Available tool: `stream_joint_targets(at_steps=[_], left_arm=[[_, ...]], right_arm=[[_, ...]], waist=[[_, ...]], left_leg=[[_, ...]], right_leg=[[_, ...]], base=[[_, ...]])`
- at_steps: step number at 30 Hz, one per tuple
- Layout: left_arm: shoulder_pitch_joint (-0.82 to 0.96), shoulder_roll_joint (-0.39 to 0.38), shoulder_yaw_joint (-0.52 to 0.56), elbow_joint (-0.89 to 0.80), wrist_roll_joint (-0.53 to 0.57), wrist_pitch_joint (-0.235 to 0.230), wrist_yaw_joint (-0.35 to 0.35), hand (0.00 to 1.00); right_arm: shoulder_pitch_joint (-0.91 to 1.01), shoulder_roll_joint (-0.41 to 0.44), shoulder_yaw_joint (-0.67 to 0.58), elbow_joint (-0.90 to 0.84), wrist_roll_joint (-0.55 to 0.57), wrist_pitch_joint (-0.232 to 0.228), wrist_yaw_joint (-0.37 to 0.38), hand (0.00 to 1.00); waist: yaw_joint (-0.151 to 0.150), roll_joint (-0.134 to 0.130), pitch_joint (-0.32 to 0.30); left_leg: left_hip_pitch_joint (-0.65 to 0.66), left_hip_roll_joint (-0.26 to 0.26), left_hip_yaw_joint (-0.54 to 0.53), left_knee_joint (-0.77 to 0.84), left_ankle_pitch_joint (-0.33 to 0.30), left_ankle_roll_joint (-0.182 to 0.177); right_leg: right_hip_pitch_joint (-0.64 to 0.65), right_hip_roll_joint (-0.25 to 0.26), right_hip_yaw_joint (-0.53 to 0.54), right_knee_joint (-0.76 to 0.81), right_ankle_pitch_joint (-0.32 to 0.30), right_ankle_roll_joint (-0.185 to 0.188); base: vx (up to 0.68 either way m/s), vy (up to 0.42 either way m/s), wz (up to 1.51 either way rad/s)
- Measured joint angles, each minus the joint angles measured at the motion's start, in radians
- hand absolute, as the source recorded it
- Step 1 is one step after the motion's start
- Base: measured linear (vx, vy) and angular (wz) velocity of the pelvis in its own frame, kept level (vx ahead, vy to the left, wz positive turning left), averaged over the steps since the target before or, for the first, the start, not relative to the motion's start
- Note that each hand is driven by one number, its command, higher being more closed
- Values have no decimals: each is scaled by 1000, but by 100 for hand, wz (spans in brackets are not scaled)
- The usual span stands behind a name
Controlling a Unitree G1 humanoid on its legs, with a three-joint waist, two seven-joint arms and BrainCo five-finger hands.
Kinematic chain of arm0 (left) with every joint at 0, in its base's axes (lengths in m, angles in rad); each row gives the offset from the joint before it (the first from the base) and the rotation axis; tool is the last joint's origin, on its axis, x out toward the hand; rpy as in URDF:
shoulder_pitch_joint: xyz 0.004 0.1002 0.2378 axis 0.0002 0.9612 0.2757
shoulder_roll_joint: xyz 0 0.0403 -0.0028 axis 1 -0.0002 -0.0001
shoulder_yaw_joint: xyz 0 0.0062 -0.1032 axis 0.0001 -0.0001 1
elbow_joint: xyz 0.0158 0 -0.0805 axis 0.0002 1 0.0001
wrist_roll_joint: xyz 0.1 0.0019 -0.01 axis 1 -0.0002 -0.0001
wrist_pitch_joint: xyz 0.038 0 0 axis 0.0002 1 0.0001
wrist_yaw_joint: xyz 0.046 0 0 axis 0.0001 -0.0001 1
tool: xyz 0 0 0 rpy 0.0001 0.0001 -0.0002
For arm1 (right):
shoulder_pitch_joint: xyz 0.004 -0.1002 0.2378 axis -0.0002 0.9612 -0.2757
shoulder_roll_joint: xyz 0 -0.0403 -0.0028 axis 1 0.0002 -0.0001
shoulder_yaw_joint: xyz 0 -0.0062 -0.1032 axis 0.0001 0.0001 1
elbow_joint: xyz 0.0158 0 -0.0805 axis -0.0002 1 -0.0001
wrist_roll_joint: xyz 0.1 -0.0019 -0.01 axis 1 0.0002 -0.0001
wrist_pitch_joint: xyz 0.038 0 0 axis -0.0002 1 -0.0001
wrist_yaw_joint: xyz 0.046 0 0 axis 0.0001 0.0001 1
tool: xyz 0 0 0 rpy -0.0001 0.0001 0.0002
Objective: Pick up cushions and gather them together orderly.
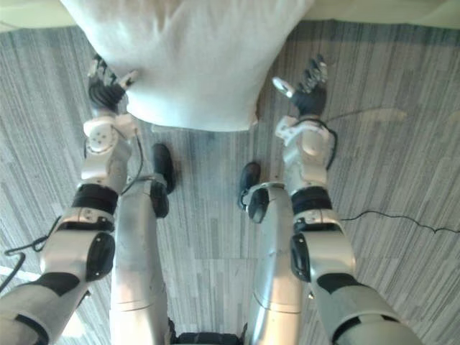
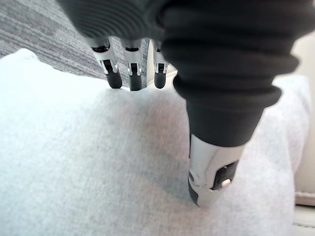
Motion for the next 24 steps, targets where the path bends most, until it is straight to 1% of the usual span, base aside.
stream_joint_targets(at_steps=[1,2,3,5,6,10,15,16,17,19,21,22,23,24], left_arm=[[-6,-5,-8,-6,-1,0,8,0],[-21,-18,-21,-21,-2,-2,26,100],[-25,-36,-27,-37,-2,-4,41,100],[-25,-42,-43,-60,-1,-5,67,100],[-25,-41,-48,-71,-1,-5,87,100],[-24,-40,-55,-110,-1,-5,133,100],[-19,-40,-72,-163,-2,-5,150,100],[-5,-41,-84,-195,-2,-5,156,100],[11,-47,-97,-211,-2,-7,158,100],[29,-56,-109,-217,-2,-12,158,100],[93,-87,-120,-251,-8,-15,159,100],[108,-96,-123,-263,-8,-19,159,100],[158,-120,-132,-312,-8,-36,159,100],[195,-136,-140,-357,-8,-58,159,100]], right_arm=[[-7,4,7,-3,0,-2,-3,100],[-28,15,21,-11,-1,-4,-16,100],[-38,36,20,-13,-1,-13,-38,100],[-37,34,20,-13,-1,-20,-57,100],[-33,30,20,-15,0,-23,-63,100],[-11,28,40,-69,49,-24,-71,100],[32,31,45,-146,68,-24,-70,100],[50,36,46,-176,78,-26,-69,100],[75,40,47,-196,99,-29,-68,100],[110,50,48,-213,104,-29,-66,100],[182,82,47,-223,108,-30,-66,100],[202,84,47,-238,108,-30,-66,100],[258,92,47,-292,107,-35,-66,100],[295,98,47,-343,107,-40,-66,100]], waist=[[1,0,0],[6,-1,11],[6,-1,14],[5,0,17],[0,0,21],[3,-2,30],[5,-3,33],[4,-3,33],[2,-3,33],[2,-3,33],[-4,-3,26],[-3,-3,23],[-3,-3,8],[-6,-3,8]], left_leg=[[-6,-3,1,2,0,0],[-15,-9,0,13,0,0],[-28,-15,-1,22,-2,4],[-36,-21,1,31,-4,7],[-36,-27,5,32,-8,14],[-37,-31,8,30,-6,11],[-32,-33,8,18,-3,8],[-22,-33,8,11,-3,8],[2,-31,7,-5,-2,8],[46,-29,3,-30,2,9],[188,-19,4,-115,15,7],[216,-17,6,-133,18,7],[288,-13,15,-186,27,9],[368,-9,23,-239,32,12]], right_leg=[[-7,-3,2,4,-1,2],[-14,-7,4,15,-4,3],[-23,-13,5,23,-8,4],[-29,-19,8,30,-10,6],[-29,-23,13,31,-11,9],[-29,-25,16,28,-11,9],[-25,-25,15,13,-10,10],[-14,-25,13,5,-10,11],[12,-23,9,-10,-8,12],[59,-24,-1,-38,-4,12],[207,-19,-22,-131,14,8],[234,-18,-24,-149,18,10],[302,-16,-27,-200,28,10],[378,-14,-30,-251,37,7]], base=[[18,23,15],[17,28,14],[21,38,12],[17,47,8],[14,46,6],[14,27,2],[25,15,0],[59,27,1],[62,25,1],[56,18,-2],[67,4,-4],[64,-24,-4],[48,-39,-1],[54,-49,-1]])
